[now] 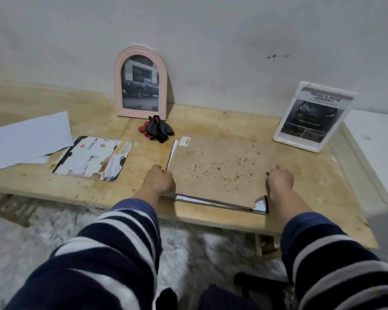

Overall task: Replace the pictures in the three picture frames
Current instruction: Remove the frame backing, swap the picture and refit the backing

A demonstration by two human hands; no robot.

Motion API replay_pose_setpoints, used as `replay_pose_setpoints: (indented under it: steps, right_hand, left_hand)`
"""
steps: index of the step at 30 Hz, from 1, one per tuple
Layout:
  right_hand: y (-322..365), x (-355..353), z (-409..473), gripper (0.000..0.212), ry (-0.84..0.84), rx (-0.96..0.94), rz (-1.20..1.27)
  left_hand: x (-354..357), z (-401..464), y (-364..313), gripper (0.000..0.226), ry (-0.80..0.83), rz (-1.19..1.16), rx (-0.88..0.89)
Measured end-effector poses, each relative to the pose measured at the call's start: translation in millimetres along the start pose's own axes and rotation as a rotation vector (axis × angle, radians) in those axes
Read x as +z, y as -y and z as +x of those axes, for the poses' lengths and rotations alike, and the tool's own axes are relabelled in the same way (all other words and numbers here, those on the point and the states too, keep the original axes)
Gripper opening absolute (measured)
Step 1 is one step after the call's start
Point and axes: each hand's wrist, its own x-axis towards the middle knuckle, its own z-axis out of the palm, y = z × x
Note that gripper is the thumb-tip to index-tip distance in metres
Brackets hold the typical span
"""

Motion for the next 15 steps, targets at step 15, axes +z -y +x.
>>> replay_pose_setpoints:
  steps: [15]
  right_hand:
    - [12,19,19,0.041,0.023,-0.012,-0.197]
  left_hand:
    - [-1,7,3,0.05,0.054,0.083,0.11]
